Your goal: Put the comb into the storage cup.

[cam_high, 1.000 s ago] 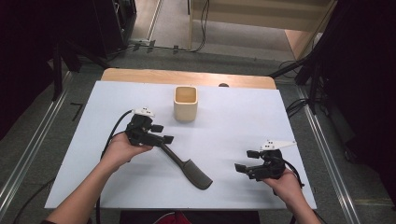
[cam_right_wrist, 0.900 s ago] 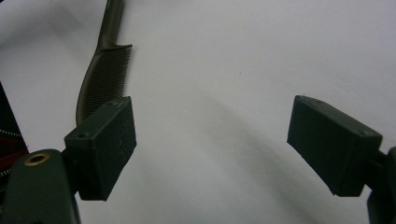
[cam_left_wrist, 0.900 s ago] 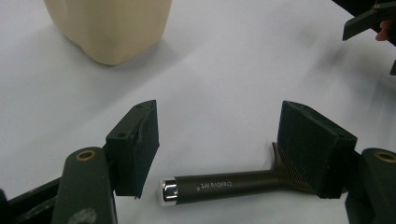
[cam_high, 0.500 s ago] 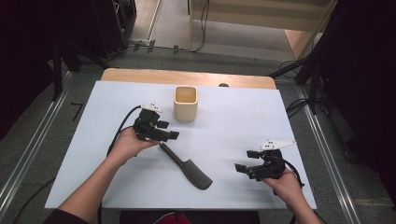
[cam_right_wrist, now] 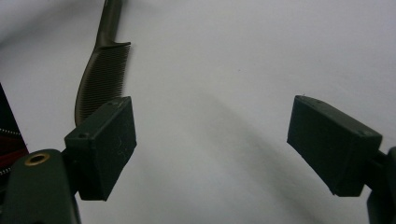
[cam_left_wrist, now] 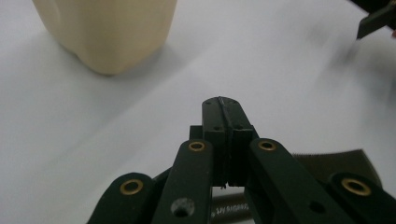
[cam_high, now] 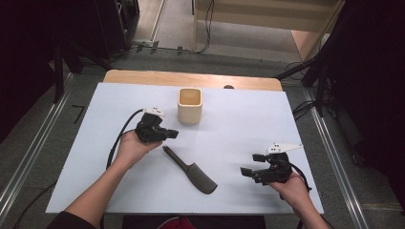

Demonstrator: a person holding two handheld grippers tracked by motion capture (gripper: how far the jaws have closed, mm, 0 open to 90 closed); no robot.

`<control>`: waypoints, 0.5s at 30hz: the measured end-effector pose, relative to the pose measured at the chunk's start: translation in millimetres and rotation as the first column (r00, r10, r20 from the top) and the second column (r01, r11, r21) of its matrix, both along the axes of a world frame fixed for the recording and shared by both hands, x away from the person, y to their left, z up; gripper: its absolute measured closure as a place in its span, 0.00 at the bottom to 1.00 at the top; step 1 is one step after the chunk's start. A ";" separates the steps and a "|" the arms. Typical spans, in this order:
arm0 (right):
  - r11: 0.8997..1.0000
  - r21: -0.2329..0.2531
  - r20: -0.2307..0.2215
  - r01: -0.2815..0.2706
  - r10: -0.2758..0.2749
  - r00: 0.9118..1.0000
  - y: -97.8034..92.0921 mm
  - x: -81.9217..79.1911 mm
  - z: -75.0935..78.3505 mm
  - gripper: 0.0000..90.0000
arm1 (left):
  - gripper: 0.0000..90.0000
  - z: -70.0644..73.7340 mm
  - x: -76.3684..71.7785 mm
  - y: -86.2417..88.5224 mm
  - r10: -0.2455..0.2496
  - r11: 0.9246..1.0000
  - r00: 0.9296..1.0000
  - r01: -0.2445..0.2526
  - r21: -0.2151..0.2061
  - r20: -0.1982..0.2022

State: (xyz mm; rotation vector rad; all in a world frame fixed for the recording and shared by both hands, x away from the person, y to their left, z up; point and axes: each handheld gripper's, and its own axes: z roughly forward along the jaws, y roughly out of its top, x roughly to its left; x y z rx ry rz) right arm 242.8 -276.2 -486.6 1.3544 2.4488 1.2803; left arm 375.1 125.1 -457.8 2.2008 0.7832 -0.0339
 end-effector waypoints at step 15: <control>1.000 -0.003 0.001 0.001 -0.001 1.000 -0.2 -0.2 0.2 0.16 | 1.00 -23.4 1.2 -4.0 -0.023 0.997 0.999 0.026 0.075 -0.046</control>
